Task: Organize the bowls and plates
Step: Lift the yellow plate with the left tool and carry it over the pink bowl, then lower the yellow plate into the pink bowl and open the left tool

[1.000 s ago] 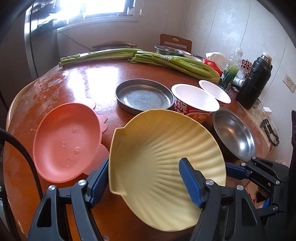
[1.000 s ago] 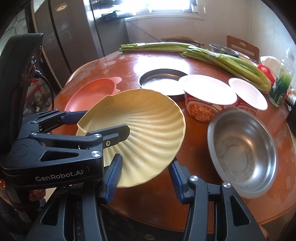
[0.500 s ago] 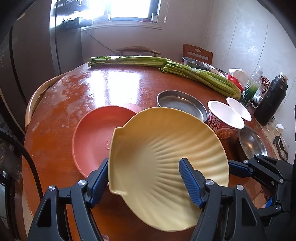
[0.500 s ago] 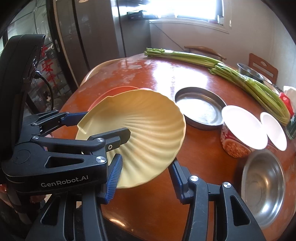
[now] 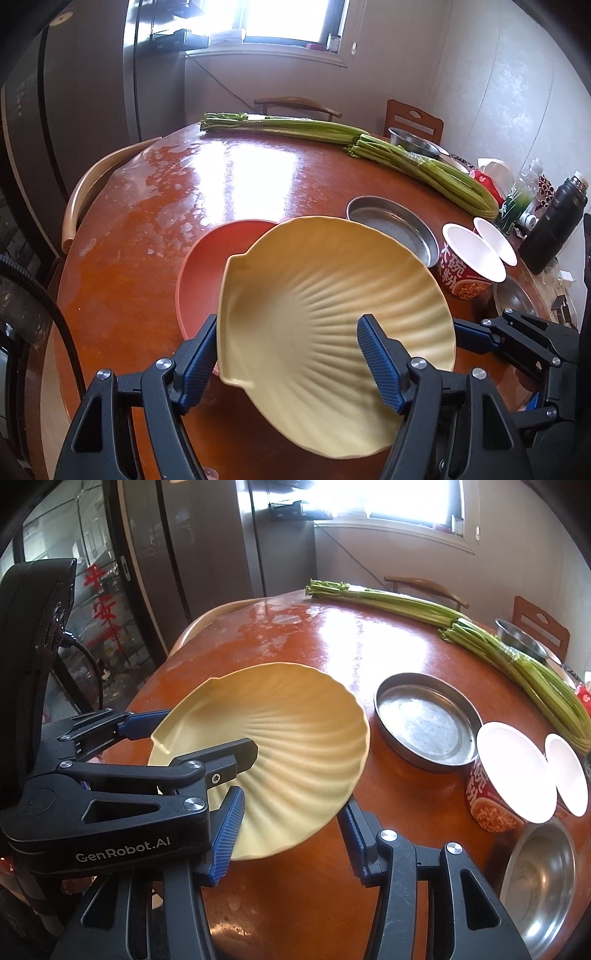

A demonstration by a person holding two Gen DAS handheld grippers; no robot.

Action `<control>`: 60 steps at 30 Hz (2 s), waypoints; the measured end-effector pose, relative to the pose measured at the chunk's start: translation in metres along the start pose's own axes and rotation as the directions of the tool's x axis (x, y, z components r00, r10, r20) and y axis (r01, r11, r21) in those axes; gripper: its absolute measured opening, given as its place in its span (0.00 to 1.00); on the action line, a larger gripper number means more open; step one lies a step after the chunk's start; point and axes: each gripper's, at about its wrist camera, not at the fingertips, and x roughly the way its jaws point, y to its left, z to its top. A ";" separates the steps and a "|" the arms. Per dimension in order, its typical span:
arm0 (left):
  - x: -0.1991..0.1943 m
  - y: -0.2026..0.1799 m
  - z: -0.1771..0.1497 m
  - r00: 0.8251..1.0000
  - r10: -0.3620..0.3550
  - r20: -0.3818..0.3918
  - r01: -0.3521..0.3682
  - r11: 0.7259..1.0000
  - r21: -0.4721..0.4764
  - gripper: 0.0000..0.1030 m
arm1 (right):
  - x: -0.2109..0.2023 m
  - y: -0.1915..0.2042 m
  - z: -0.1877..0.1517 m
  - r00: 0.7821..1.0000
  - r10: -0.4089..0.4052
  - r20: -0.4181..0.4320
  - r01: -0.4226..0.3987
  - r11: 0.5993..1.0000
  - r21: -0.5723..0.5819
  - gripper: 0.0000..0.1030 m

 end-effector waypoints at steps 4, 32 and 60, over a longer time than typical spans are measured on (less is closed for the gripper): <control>0.002 0.004 0.006 1.000 0.002 0.002 -0.002 1.000 -0.002 0.71 | 0.006 0.000 0.007 1.000 0.004 -0.003 -0.004 1.000 0.002 0.51; 0.038 0.051 0.027 0.997 0.065 -0.030 -0.067 0.996 -0.062 0.71 | 0.064 0.016 0.042 0.999 0.010 -0.031 -0.011 0.999 -0.036 0.52; 0.039 0.070 0.025 0.996 0.084 -0.021 -0.086 0.991 -0.105 0.71 | 0.067 0.023 0.039 0.999 0.019 -0.040 -0.021 0.999 -0.046 0.52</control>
